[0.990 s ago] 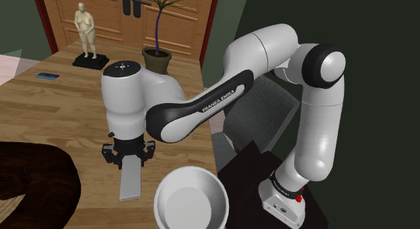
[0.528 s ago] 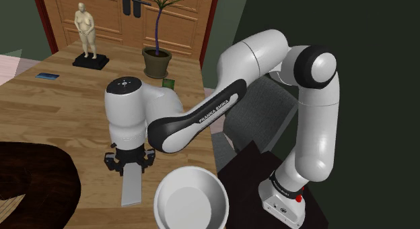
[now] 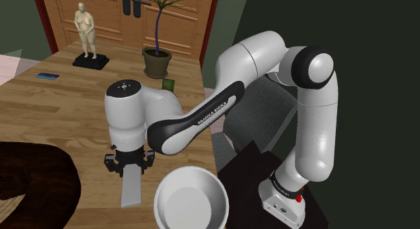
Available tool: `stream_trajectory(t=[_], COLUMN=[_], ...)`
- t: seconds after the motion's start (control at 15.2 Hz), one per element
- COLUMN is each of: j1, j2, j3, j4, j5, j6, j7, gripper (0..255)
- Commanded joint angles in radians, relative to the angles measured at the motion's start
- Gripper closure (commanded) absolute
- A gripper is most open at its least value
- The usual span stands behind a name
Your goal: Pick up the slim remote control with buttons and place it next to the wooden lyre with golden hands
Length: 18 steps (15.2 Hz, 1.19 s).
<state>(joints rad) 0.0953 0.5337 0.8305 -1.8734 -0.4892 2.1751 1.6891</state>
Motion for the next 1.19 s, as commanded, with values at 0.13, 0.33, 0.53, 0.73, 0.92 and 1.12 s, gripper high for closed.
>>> stream_trajectory(t=[0.13,0.33,0.53,0.73,0.92,1.12], j1=[0.0,0.0,-0.027,-0.033,-0.033,-0.033], j2=[0.0,0.0,-0.055,-0.069,-0.069,-0.069], j3=[0.0,0.0,0.041,0.05,0.05,0.05], j4=[0.0,0.0,0.03,0.039,0.04,0.04], j5=[0.0,0.0,0.054,0.067,0.067,0.067], j6=[0.0,0.0,-0.071,-0.09,-0.09,-0.09], j7=[0.0,0.0,-0.033,-0.041,-0.041,-0.041], gripper=[0,0,0,0,0,0])
